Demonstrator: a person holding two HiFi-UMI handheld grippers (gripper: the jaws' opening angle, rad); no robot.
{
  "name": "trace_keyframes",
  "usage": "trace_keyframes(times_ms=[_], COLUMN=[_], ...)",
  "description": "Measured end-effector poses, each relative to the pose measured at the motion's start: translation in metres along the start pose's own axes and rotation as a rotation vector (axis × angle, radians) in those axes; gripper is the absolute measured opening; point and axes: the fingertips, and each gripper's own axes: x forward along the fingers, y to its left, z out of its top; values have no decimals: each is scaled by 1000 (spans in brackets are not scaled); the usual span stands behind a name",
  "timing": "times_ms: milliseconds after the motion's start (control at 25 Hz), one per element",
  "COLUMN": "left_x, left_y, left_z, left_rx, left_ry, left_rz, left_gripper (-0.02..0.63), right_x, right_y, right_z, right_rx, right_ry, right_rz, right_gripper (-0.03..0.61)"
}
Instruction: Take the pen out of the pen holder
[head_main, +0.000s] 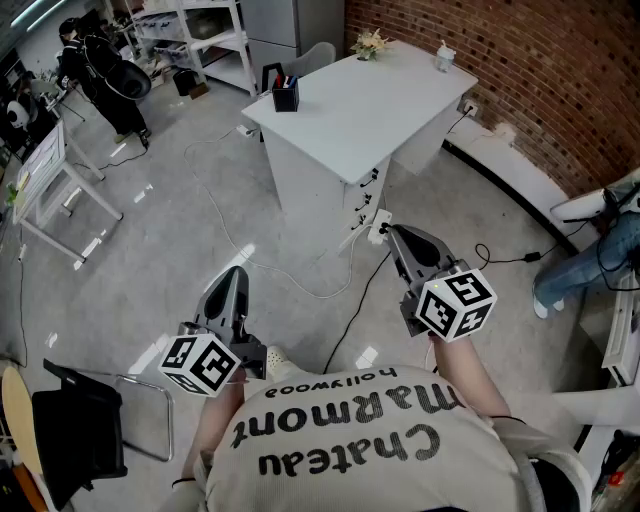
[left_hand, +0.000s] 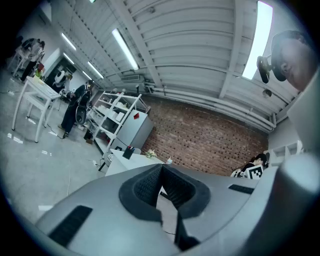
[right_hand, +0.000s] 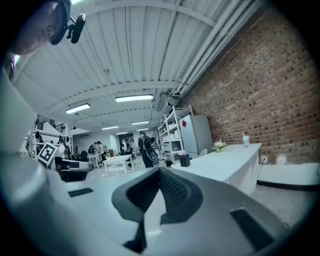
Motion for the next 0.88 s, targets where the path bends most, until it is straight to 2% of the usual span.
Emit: trace_keyframes(times_ms=[440, 680, 880], left_x=[9, 20, 44], left_y=[-12, 4, 41], left_z=[6, 9, 10], left_rx=[10, -14, -36], left_ry=[-33, -9, 23], left_rz=[-21, -11, -20], left_gripper=[0, 0, 0], right_x=[-1, 14, 53], right_y=[-6, 0, -7], right_z=[9, 18, 2], right_rx=[-17, 68, 108], right_ry=[-13, -56, -9], right_rz=[19, 100, 35], right_gripper=[3, 3, 5])
